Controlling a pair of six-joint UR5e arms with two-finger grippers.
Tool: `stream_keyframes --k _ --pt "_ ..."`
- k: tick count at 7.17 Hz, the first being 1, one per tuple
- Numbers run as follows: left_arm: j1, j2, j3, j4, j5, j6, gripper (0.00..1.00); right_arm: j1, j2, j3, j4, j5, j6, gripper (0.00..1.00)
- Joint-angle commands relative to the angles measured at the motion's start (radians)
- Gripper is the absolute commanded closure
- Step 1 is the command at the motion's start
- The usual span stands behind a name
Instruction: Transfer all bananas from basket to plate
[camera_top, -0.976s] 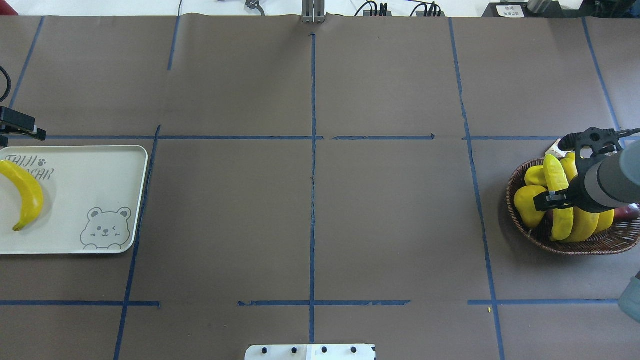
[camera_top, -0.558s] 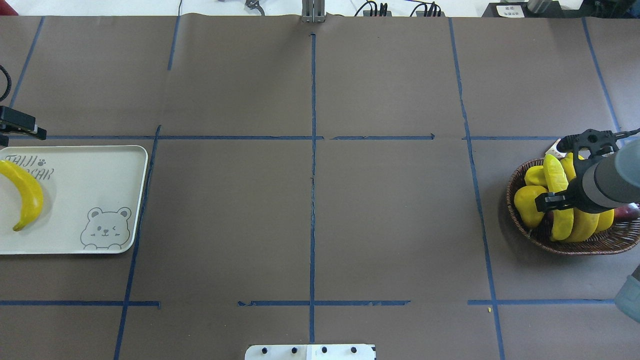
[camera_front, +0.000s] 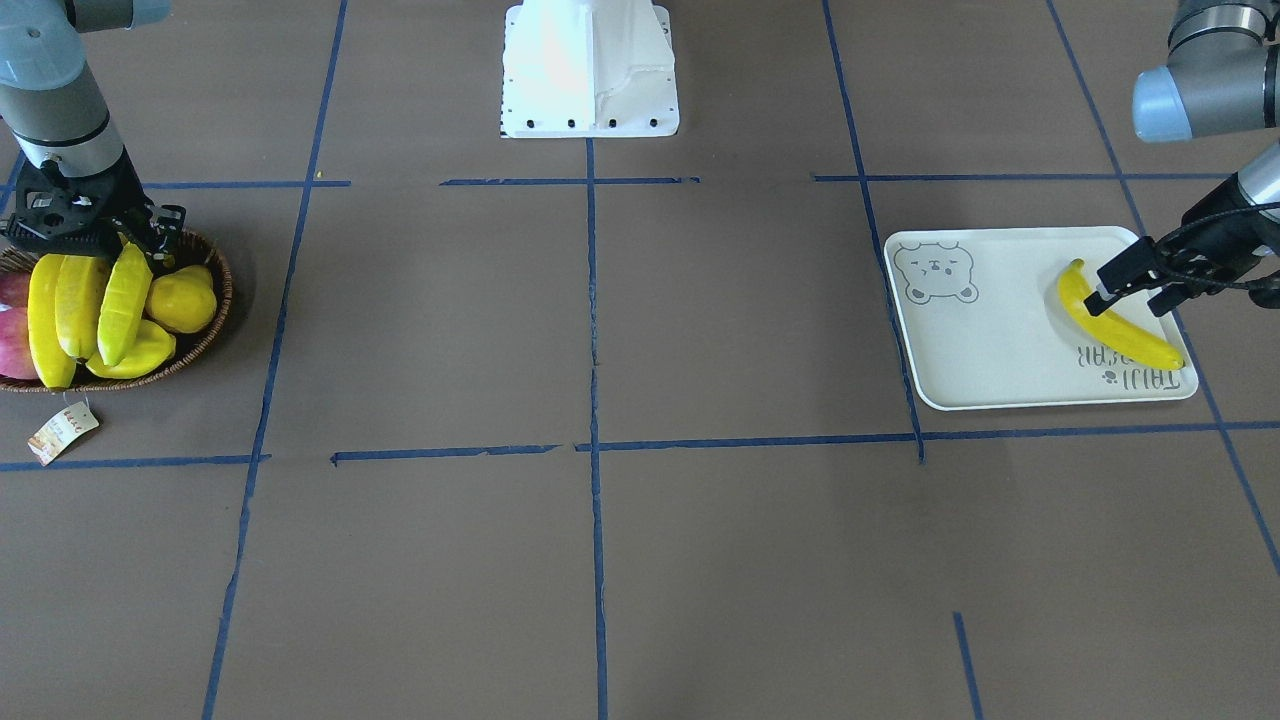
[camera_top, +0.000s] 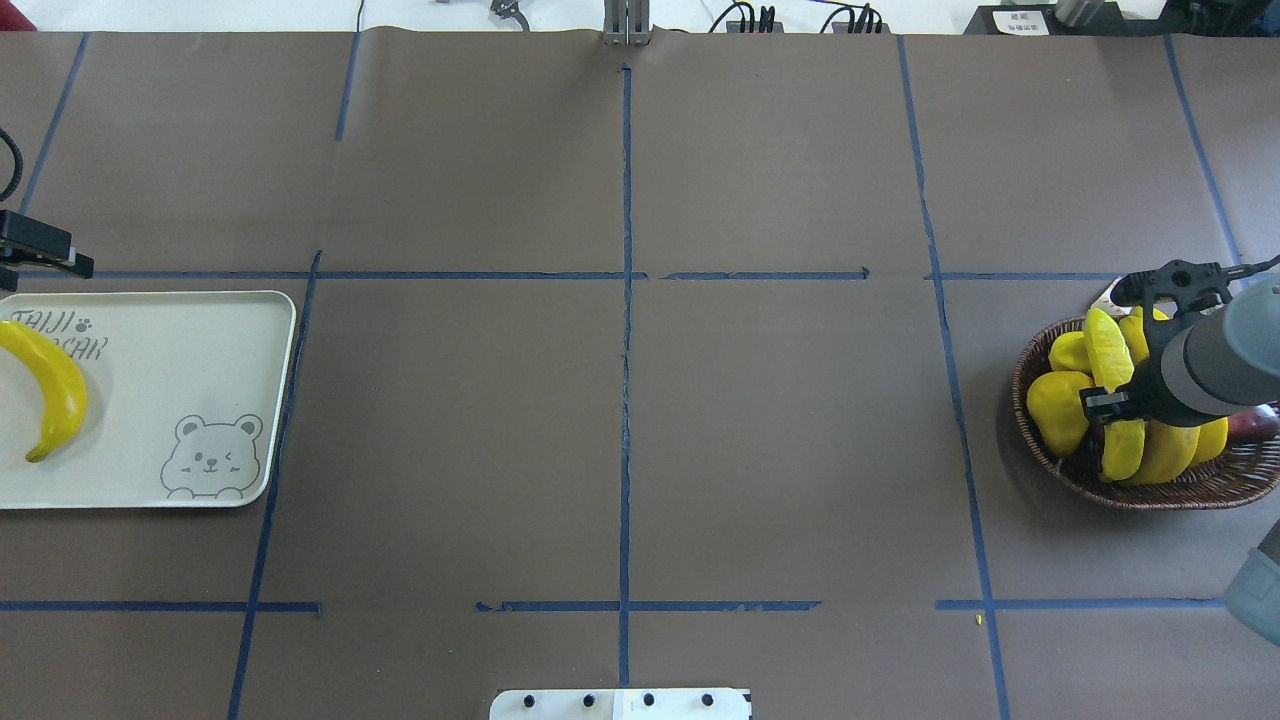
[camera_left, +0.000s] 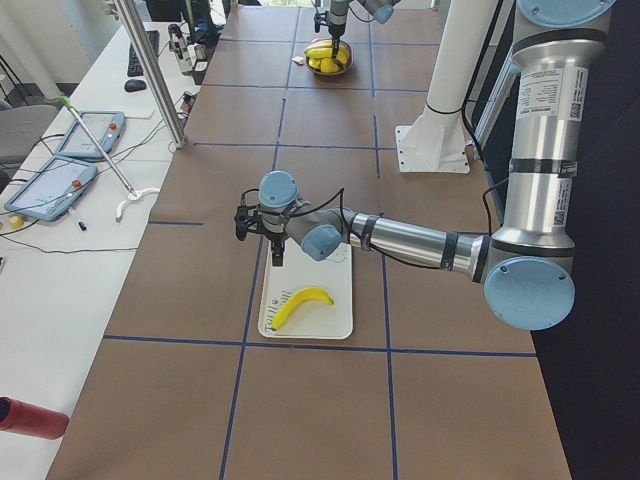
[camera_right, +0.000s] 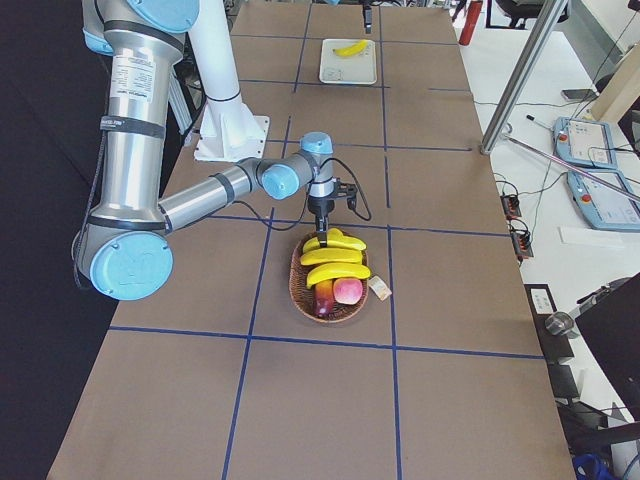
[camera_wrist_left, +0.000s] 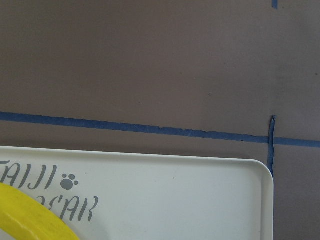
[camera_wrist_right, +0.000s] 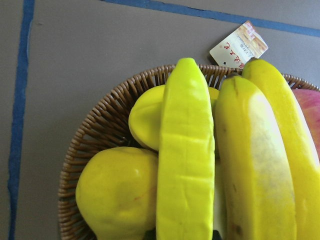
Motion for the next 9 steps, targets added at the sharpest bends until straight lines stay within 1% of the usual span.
stream_keyframes --k 1,2,3,4,5,6,7,8,9 --pt "0.000 0.002 -0.003 0.000 0.001 -0.003 0.01 0.007 0.004 0.001 0.000 0.016 -0.002 0.96" --pt "0.000 0.002 -0.004 0.000 0.001 -0.003 0.01 0.052 0.004 0.026 0.000 0.054 -0.002 0.99" --pt "0.000 0.003 -0.009 0.000 0.001 -0.003 0.01 0.100 0.004 0.081 0.000 0.099 -0.012 0.99" --pt "0.000 0.005 -0.010 0.000 0.001 -0.003 0.01 0.160 0.017 0.137 0.003 0.189 -0.015 0.99" --pt "0.000 0.003 -0.010 0.000 0.001 -0.004 0.01 0.182 0.070 0.157 0.008 0.267 -0.015 0.98" --pt "0.005 -0.001 -0.013 0.000 -0.001 -0.007 0.01 0.176 0.164 0.125 0.011 0.298 -0.005 0.98" --pt "0.023 -0.055 -0.015 0.000 -0.003 -0.058 0.01 0.121 0.306 0.072 0.011 0.299 0.017 0.98" --pt "0.081 -0.114 -0.018 -0.017 -0.009 -0.201 0.01 0.067 0.418 0.026 0.034 0.297 0.113 0.98" --pt "0.125 -0.183 -0.021 -0.084 -0.010 -0.359 0.01 0.018 0.507 -0.011 0.125 0.291 0.287 0.98"
